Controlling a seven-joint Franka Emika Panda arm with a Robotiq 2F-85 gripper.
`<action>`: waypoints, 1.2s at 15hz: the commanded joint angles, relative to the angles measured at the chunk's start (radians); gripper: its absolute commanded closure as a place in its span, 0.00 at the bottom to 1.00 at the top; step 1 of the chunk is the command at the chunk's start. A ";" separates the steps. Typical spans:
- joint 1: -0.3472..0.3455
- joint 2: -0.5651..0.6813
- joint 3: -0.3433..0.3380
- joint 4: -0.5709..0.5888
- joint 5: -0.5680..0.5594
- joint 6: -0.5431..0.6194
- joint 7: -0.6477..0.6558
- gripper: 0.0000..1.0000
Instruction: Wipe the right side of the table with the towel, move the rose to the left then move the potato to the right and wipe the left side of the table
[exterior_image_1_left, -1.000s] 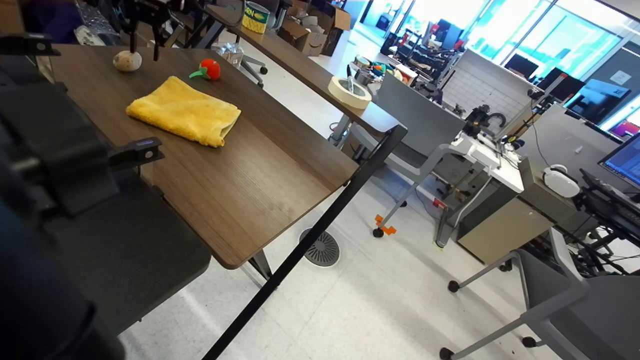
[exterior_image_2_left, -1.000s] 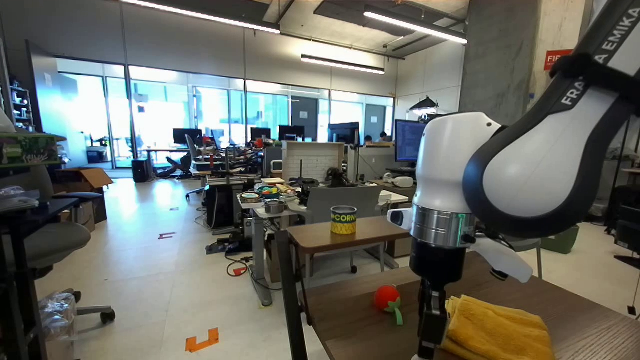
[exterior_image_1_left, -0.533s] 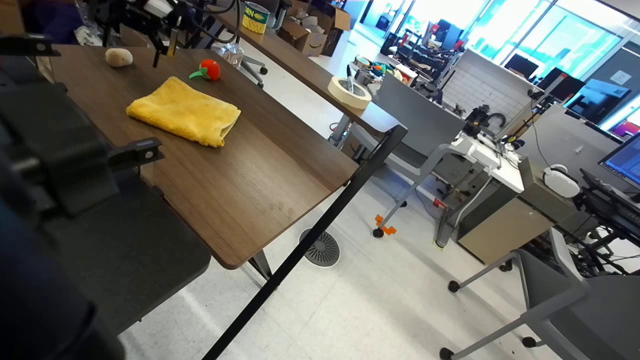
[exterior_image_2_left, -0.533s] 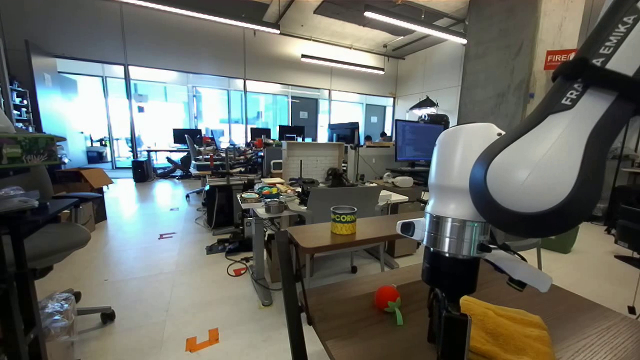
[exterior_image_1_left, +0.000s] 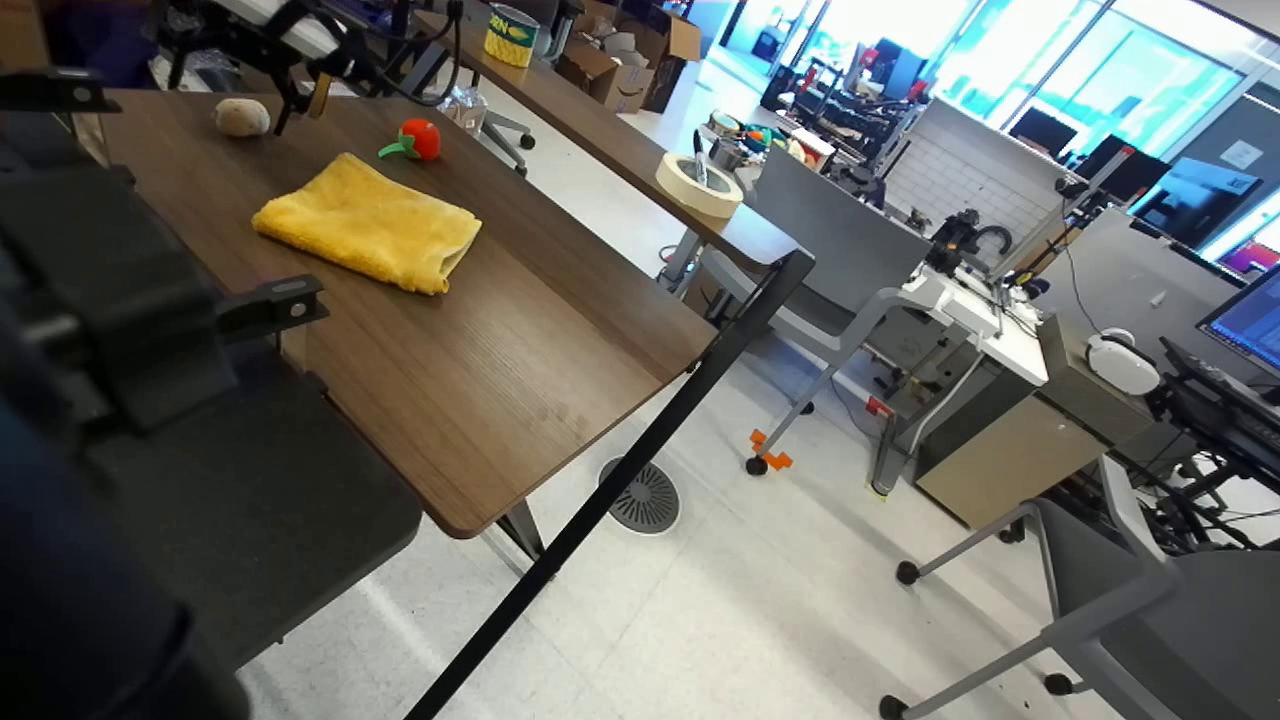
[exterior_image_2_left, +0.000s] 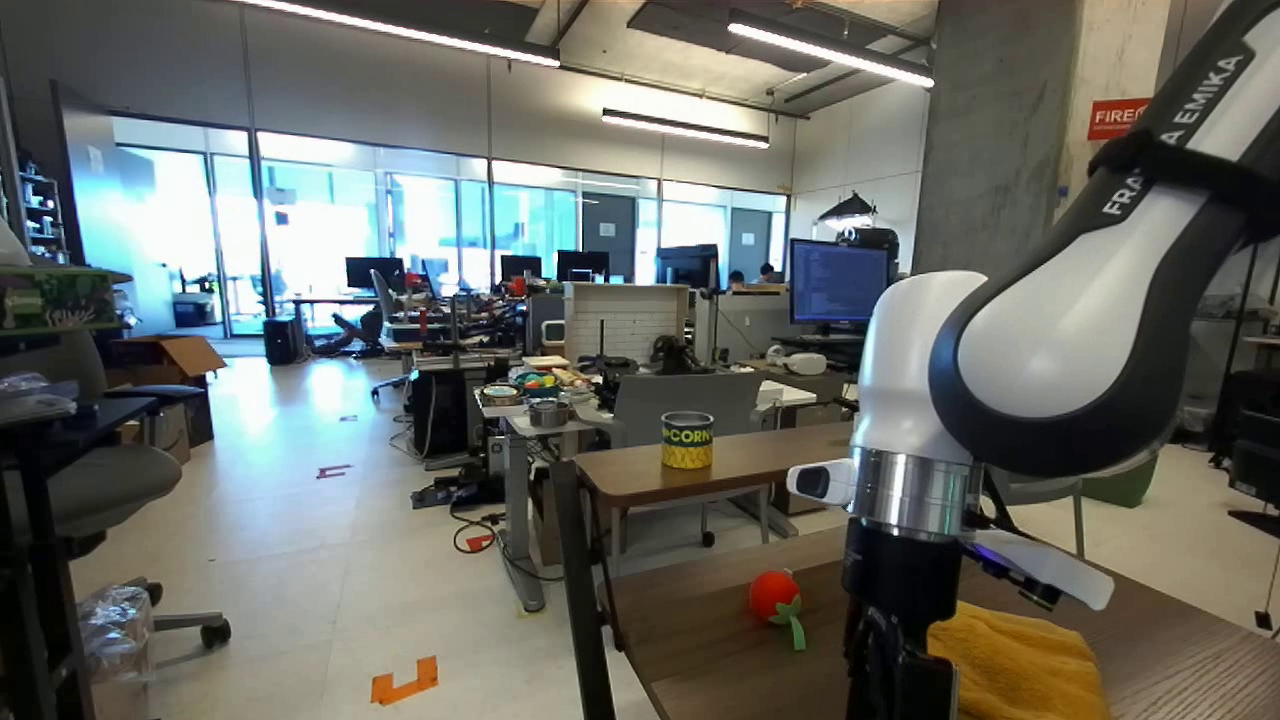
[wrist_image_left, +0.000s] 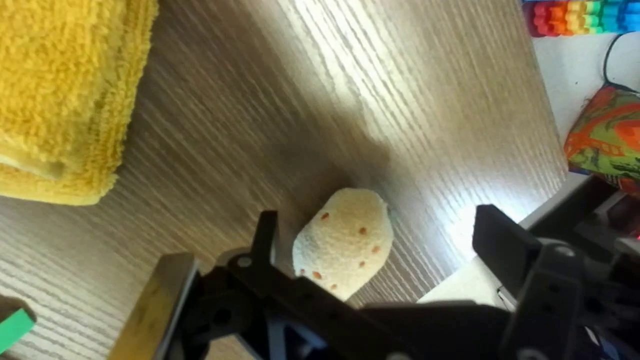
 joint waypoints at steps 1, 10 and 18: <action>0.029 0.048 0.003 0.049 0.019 -0.031 -0.023 0.35; 0.064 0.045 -0.003 0.047 0.009 -0.006 -0.009 0.98; 0.002 -0.132 -0.071 -0.125 0.021 0.188 0.132 0.96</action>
